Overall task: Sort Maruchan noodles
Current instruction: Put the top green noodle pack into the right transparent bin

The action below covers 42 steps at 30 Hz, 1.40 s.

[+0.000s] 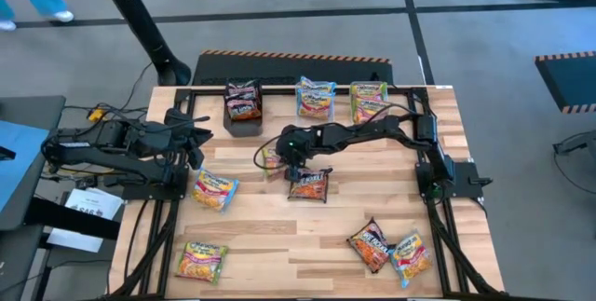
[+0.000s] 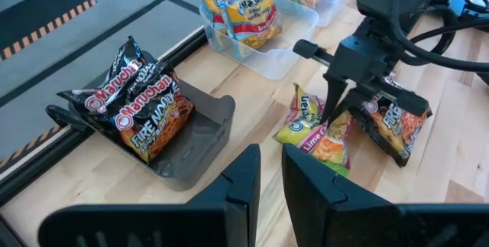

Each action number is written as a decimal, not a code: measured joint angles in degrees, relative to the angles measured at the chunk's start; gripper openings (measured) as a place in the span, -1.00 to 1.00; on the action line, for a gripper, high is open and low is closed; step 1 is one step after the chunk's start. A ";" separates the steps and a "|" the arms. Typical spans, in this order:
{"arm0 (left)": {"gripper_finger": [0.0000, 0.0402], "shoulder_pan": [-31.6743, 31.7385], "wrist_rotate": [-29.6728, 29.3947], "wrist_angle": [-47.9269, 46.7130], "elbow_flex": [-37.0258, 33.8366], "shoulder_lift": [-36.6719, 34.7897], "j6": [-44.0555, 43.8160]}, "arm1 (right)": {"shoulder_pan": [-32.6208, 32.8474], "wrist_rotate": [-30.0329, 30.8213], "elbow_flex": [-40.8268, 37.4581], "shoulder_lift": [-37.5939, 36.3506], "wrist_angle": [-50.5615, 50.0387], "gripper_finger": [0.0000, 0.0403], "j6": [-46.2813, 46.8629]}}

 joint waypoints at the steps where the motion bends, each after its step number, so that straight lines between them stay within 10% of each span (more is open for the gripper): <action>1: -0.77 0.02 0.00 0.00 0.00 0.00 -0.02 | 0.01 0.05 -0.02 -0.07 -0.01 -0.94 -0.03; 24: -0.77 0.02 0.02 0.00 0.00 -0.02 0.13 | 0.87 0.36 15.65 0.36 -15.74 -0.98 -5.84; 42: -0.77 0.01 0.02 -0.02 0.00 -0.01 0.13 | 0.41 13.95 30.03 0.14 -36.23 -0.98 -13.60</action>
